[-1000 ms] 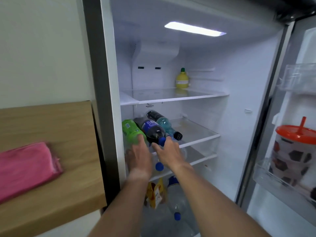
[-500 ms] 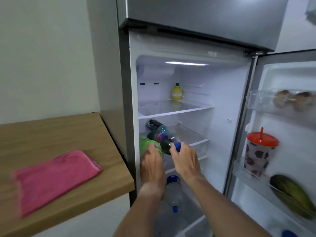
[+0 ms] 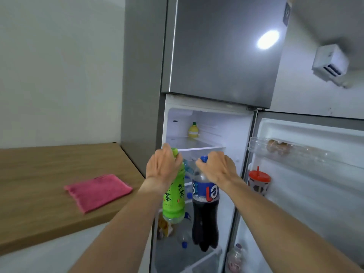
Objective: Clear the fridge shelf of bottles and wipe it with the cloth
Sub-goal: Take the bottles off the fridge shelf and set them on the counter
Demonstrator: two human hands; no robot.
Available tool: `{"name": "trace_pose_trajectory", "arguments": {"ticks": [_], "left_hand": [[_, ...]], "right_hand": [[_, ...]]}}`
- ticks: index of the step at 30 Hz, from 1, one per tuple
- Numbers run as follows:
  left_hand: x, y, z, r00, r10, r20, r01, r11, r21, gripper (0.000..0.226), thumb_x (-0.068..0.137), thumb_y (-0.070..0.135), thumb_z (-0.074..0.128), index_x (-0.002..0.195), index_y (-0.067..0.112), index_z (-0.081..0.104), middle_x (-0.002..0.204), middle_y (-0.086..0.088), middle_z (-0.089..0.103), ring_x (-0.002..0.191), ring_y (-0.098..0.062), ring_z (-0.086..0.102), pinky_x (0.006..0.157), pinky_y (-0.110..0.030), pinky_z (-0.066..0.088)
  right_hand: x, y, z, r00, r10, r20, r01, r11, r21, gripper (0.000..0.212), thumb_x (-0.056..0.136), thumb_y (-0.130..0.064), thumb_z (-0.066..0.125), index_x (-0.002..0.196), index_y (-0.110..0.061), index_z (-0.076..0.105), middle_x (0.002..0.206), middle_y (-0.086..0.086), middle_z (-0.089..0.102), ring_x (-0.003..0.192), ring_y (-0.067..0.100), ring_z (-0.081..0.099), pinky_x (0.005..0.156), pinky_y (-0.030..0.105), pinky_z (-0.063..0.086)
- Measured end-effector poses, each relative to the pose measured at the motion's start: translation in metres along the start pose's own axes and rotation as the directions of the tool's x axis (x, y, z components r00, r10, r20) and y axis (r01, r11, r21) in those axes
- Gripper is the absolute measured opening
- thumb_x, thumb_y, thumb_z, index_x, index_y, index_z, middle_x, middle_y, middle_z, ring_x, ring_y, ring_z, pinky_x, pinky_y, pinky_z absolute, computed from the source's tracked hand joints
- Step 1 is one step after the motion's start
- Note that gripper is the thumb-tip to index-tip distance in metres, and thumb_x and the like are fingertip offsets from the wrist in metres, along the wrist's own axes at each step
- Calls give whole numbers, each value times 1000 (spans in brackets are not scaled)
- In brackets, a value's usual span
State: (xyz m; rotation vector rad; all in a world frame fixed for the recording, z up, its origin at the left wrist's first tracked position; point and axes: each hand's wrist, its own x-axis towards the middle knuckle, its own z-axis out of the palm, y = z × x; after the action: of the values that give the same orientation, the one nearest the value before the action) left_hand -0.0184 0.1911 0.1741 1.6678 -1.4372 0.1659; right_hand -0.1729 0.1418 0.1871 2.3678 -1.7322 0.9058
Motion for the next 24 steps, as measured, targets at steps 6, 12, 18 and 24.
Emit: {"name": "trace_pose_trajectory", "arguments": {"ticks": [6,12,18,24], "left_hand": [[15,0,-84,1000,-19,-3,19,996,-85,32,92,35,49,91,4,55,88,-14,62,79,-35,61,72,-49,54],[38,-22,-158,985,-137,-104,137,991,-8,37,95,36,49,105,0,56,106,-20,60,90,-37,56,73,-41,44],[54,-97,-216,961,-199,-190,215,975,63,42,95,39,54,106,-1,56,109,-22,63,95,-39,61,79,-44,52],[44,-168,-251,936,-284,-206,323,927,189,42,95,37,56,109,-3,56,108,-23,62,96,-40,62,81,-47,54]], "right_hand": [[1,-46,-65,999,33,-40,-26,988,152,41,91,-41,59,62,-14,47,70,6,56,64,27,55,58,35,45],[21,-125,-101,974,-32,-222,87,967,239,42,89,-42,55,69,-6,51,83,14,57,75,38,55,62,34,38],[57,-213,-82,944,-141,-298,233,925,299,43,95,-44,53,78,-4,56,76,7,50,77,34,52,63,34,35],[79,-296,-32,955,-221,-195,281,885,371,37,95,-36,52,79,-3,58,80,10,50,75,34,49,65,34,36]]}}
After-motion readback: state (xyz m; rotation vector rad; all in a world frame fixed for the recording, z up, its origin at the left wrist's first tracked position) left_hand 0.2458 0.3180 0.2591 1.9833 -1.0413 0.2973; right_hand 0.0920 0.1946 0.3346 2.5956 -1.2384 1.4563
